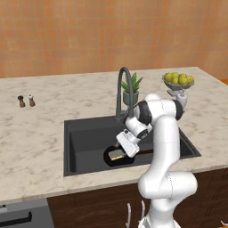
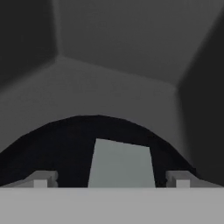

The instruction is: Pick the pan and sponge and place them into the sink. Then turn on the water.

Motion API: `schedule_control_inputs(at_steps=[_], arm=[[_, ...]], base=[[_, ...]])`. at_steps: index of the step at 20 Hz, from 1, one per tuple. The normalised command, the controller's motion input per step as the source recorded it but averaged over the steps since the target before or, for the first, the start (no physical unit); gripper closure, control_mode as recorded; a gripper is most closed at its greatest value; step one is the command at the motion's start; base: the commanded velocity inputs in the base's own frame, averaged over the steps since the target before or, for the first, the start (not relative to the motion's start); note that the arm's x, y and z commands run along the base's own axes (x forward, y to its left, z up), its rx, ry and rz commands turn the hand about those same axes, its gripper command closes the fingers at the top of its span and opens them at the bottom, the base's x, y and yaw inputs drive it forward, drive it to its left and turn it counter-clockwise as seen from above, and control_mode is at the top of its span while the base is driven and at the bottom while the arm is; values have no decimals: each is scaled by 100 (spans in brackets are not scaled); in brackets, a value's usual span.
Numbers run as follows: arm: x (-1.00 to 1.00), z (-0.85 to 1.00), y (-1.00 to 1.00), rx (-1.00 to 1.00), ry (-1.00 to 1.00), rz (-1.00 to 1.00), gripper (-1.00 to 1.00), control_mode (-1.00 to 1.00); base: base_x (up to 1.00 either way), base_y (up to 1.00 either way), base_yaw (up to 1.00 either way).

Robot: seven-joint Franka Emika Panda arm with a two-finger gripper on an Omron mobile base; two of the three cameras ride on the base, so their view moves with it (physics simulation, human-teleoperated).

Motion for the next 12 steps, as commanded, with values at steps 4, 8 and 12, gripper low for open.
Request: schedule_control_inputs(at_steps=[4, 8, 12], arm=[[-18, 76, -13, 0, 0, 0, -100, -100], [-19, 86, -41, 4, 0, -4, -100, -100], [-51, 75, -45, 12, -9, -3, -100, -100]], base=[[0, 0, 0], [0, 0, 0], [0, 0, 0]])
